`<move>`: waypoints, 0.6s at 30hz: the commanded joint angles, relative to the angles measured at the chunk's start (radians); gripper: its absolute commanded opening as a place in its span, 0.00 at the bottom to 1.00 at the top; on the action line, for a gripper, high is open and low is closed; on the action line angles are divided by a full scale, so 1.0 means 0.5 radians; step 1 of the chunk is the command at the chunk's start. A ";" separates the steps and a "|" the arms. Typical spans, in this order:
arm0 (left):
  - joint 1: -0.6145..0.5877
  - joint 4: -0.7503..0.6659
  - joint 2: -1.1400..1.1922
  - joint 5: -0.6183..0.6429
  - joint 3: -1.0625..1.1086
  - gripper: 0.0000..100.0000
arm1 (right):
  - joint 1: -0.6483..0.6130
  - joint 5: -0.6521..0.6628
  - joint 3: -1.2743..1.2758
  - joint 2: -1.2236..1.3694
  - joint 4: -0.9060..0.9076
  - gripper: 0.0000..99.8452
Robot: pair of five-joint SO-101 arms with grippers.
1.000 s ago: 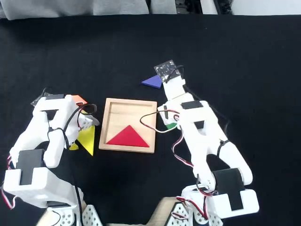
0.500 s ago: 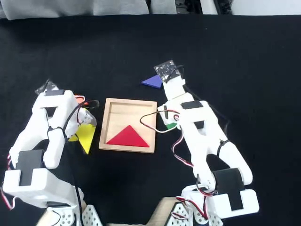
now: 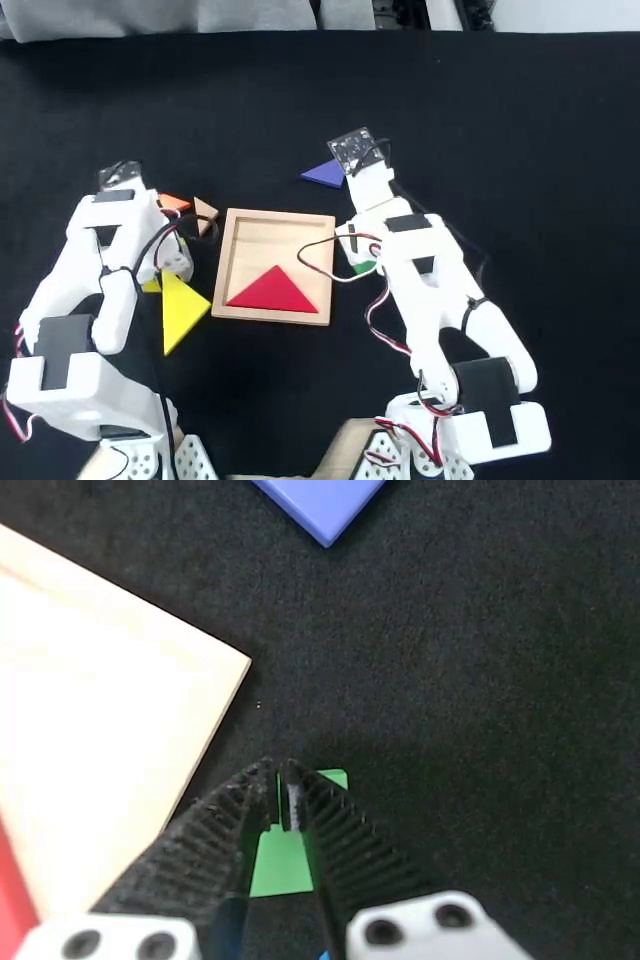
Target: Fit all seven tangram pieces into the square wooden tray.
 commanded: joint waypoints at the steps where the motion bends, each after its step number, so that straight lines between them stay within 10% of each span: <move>1: -0.106 0.009 0.000 -0.255 -0.044 0.15 | 0.015 -0.003 -0.014 -0.094 -0.034 0.01; 18: -0.054 0.126 -1.295 -0.746 0.480 0.17 | 0.015 -0.003 -0.017 -0.094 -0.034 0.01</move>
